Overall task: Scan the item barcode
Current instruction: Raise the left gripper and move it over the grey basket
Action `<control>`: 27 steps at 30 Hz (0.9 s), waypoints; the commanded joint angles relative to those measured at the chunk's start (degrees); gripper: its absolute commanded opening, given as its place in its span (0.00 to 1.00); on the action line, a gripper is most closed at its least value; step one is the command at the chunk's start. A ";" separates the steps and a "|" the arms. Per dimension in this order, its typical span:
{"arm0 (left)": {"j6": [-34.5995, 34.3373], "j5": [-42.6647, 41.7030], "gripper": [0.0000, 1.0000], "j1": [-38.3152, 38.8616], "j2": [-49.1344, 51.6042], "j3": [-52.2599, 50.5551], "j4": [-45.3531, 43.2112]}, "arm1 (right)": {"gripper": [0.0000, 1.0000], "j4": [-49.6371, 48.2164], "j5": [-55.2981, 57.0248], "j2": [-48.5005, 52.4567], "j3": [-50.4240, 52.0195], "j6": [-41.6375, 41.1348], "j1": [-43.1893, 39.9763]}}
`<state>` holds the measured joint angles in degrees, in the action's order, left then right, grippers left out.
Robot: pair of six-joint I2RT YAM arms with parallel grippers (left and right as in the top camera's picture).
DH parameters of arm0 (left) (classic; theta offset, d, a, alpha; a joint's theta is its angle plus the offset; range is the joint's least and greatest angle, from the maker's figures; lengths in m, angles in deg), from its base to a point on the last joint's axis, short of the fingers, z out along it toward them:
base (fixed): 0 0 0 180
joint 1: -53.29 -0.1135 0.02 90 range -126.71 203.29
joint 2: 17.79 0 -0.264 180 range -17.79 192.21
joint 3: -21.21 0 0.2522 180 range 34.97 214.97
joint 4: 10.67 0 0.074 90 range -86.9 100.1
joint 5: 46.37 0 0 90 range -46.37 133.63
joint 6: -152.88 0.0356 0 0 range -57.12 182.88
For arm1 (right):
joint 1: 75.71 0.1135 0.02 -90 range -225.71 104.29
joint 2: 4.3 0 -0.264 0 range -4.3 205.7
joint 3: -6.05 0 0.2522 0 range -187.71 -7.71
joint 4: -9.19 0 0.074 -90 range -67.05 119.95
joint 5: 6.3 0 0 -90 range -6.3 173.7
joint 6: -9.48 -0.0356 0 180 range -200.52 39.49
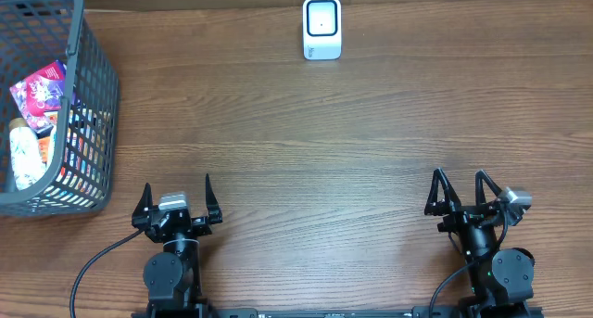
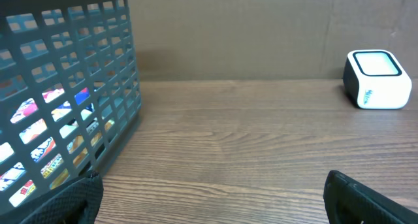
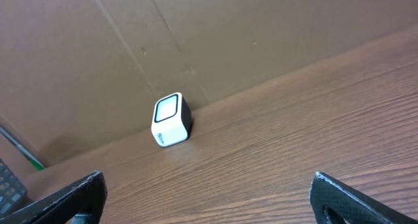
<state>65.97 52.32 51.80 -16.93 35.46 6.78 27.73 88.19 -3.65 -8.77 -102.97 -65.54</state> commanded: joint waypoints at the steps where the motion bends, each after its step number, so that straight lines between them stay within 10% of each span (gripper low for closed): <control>1: -0.98 -1.27 1.00 0.39 -0.55 1.51 0.81 | 1.00 -0.20 0.35 -0.35 0.46 0.15 0.22; 27: -13.66 -12.02 1.00 0.42 32.81 38.07 11.67 | 1.00 -0.17 -0.70 -0.37 0.46 0.17 0.22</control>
<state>55.31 46.88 51.80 14.22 72.53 19.35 27.70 87.95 -3.65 -8.77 -102.99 -65.54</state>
